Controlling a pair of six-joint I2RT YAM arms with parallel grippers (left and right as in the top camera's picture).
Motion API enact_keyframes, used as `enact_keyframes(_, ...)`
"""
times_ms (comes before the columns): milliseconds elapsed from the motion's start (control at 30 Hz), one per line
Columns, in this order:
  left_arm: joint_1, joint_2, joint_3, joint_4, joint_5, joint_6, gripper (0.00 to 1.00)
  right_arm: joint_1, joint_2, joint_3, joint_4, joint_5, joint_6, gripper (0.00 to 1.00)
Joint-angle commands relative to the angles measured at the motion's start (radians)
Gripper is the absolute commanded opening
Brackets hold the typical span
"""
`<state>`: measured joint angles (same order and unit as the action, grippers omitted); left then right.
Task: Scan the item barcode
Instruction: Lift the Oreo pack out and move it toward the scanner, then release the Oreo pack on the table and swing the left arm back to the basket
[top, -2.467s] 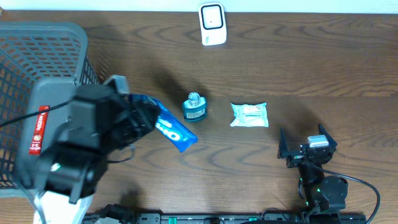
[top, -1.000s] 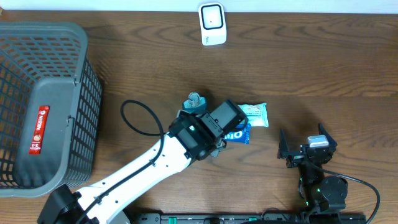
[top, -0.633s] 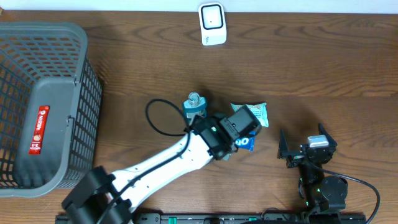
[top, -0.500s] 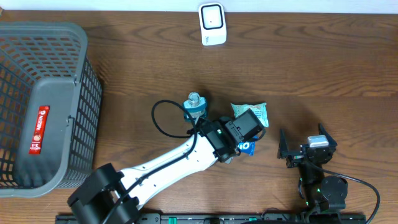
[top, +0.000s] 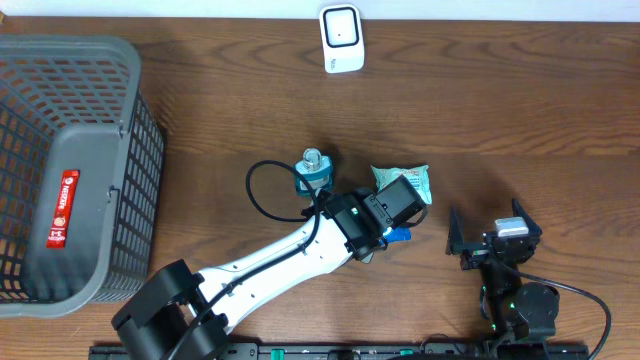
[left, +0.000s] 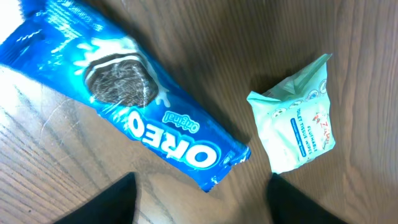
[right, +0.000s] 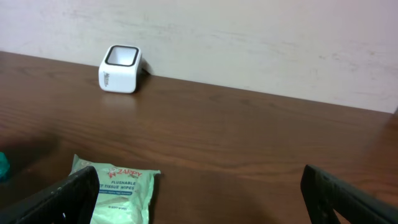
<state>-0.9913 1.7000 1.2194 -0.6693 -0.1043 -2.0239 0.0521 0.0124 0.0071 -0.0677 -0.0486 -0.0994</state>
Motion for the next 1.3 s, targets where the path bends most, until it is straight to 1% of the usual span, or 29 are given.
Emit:
enact_keyframes(0, 0.000, 0.004, -0.007, -0.001, -0.008, -0.062, 0.76, 0.008, -0.005, -0.002, -0.004, 0.006, -0.014, 0.99)
enact_keyframes(67, 0.000, 0.004, -0.007, 0.003, -0.008, -0.061, 0.79, 0.008, -0.005, -0.002, -0.004, 0.006, -0.014, 0.99)
enact_keyframes(133, 0.000, 0.003, -0.006, 0.020, -0.008, -0.050, 0.79, 0.008, -0.005, -0.002, -0.004, 0.006, -0.014, 0.99)
enact_keyframes(267, -0.001, -0.013, -0.005, 0.117, -0.008, 0.090, 0.79, 0.008, -0.005, -0.002, -0.004, 0.006, -0.014, 0.99)
enact_keyframes(400, -0.003, -0.057, 0.014, 0.142, -0.010, 0.136, 0.80, 0.008, -0.005, -0.002, -0.004, 0.006, -0.014, 0.99)
enact_keyframes(467, 0.000, -0.085, 0.024, 0.192, -0.010, 0.243, 0.80, 0.008, -0.005, -0.002, -0.004, 0.006, -0.014, 0.99)
enact_keyframes(533, 0.000, -0.115, 0.034, 0.289, -0.009, 0.407, 0.80, 0.008, -0.005, -0.002, -0.004, 0.006, -0.014, 0.99)
enact_keyframes(633, 0.000, -0.157, 0.073, 0.427, 0.023, 0.710, 0.80, 0.008, -0.005, -0.002, -0.004, 0.006, -0.014, 0.99)
enact_keyframes(667, 0.000, -0.173, 0.097, 0.440, 0.027, 0.806, 0.93, 0.008, -0.005, -0.002, -0.004, 0.006, -0.014, 0.99)
enact_keyframes(700, 0.002, -0.188, 0.120, 0.439, 0.027, 0.887, 0.97, 0.008, -0.005, -0.002, -0.004, 0.006, -0.014, 0.99)
enact_keyframes(733, 0.007, -0.206, 0.152, 0.437, 0.034, 0.997, 0.99, 0.008, -0.005, -0.002, -0.004, 0.006, -0.014, 0.99)
enact_keyframes(767, 0.015, -0.225, 0.185, 0.427, 0.042, 1.096, 0.99, 0.008, -0.005, -0.002, -0.004, 0.006, -0.014, 0.99)
enact_keyframes(833, 0.039, -0.263, 0.256, 0.363, 0.043, 1.220, 1.00, 0.008, -0.005, -0.002, -0.004, 0.006, -0.014, 0.99)
enact_keyframes(933, 0.109, -0.325, 0.391, 0.208, 0.039, 1.352, 1.00, 0.008, -0.005, -0.002, -0.004, 0.006, -0.014, 0.99)
enact_keyframes(1033, 0.207, -0.380, 0.516, 0.079, 0.012, 1.444, 1.00, 0.008, -0.005, -0.002, -0.004, 0.006, -0.014, 0.99)
enact_keyframes(1133, 0.328, -0.426, 0.615, -0.033, -0.034, 1.470, 1.00, 0.008, -0.005, -0.002, -0.004, 0.006, -0.014, 0.99)
enact_keyframes(1200, 0.417, -0.455, 0.645, -0.071, -0.038, 1.514, 1.00, 0.008, -0.005, -0.002, -0.004, 0.006, -0.014, 0.99)
enact_keyframes(1267, 0.504, -0.483, 0.649, -0.103, -0.060, 1.532, 1.00, 0.008, -0.005, -0.002, -0.004, 0.006, -0.014, 0.99)
